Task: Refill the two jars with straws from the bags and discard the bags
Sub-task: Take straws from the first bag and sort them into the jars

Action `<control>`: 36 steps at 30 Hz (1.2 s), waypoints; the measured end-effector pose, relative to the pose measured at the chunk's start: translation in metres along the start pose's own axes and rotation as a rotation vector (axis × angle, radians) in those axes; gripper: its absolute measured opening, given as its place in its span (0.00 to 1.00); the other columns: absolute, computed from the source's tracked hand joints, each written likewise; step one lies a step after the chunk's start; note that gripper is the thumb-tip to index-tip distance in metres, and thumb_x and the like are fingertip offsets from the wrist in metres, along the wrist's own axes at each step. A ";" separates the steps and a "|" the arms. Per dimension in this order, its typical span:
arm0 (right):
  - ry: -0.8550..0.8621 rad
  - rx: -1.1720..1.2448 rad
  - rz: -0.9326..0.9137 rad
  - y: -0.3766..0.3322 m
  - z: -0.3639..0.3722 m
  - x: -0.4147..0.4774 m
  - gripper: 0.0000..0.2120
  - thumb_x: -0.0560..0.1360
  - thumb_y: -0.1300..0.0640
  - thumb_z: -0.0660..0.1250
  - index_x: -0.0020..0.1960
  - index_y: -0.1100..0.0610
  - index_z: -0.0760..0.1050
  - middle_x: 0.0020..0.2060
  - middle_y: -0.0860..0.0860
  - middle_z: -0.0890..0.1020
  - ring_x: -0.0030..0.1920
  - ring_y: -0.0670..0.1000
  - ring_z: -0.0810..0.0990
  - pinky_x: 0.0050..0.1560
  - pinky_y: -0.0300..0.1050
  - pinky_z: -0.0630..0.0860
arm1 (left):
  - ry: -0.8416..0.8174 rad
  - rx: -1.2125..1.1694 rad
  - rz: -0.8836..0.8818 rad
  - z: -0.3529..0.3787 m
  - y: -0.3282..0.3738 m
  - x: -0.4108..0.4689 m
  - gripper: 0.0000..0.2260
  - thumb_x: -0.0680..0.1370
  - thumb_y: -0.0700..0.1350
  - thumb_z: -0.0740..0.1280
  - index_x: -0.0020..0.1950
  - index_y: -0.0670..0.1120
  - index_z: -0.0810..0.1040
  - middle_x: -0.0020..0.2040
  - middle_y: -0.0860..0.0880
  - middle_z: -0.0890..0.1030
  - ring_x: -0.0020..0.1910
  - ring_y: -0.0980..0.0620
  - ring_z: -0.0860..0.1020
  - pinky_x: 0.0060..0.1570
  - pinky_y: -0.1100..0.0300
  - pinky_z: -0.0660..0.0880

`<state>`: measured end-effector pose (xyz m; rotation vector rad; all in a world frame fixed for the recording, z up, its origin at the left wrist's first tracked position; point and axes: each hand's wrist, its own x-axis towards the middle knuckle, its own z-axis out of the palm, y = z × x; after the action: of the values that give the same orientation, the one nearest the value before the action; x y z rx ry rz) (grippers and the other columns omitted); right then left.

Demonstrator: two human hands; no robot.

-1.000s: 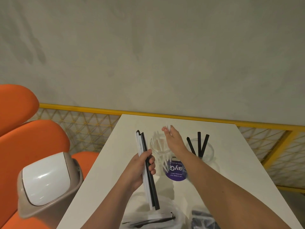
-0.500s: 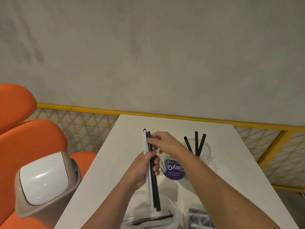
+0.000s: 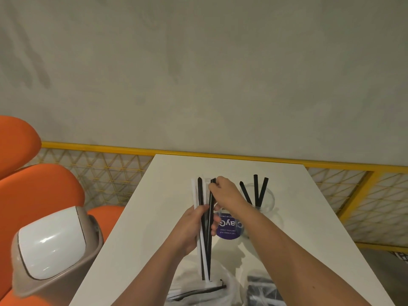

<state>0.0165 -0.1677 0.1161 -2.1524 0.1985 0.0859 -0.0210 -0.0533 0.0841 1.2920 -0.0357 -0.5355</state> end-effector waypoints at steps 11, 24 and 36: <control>-0.048 0.247 0.041 0.006 -0.017 -0.004 0.09 0.75 0.49 0.66 0.48 0.54 0.75 0.29 0.50 0.69 0.27 0.46 0.66 0.28 0.39 0.65 | -0.010 0.016 -0.036 -0.002 0.000 -0.003 0.09 0.81 0.41 0.57 0.51 0.37 0.73 0.34 0.41 0.79 0.27 0.49 0.76 0.29 0.59 0.76; -0.364 0.528 0.138 0.021 -0.023 -0.011 0.12 0.78 0.53 0.64 0.39 0.59 0.73 0.23 0.50 0.73 0.21 0.45 0.66 0.34 0.43 0.63 | -0.073 0.171 0.014 0.005 0.007 -0.007 0.20 0.82 0.44 0.52 0.39 0.37 0.77 0.23 0.45 0.73 0.23 0.52 0.69 0.29 0.64 0.71; -0.005 0.474 0.014 0.003 -0.044 0.005 0.08 0.80 0.55 0.58 0.45 0.57 0.69 0.27 0.49 0.64 0.22 0.43 0.62 0.22 0.35 0.61 | 0.021 -0.038 -0.037 -0.005 0.009 -0.004 0.13 0.81 0.38 0.55 0.47 0.37 0.78 0.38 0.40 0.84 0.33 0.47 0.83 0.34 0.58 0.80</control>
<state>0.0202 -0.2061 0.1373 -1.6792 0.2079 0.0461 -0.0200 -0.0458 0.0919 1.2631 0.0159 -0.5514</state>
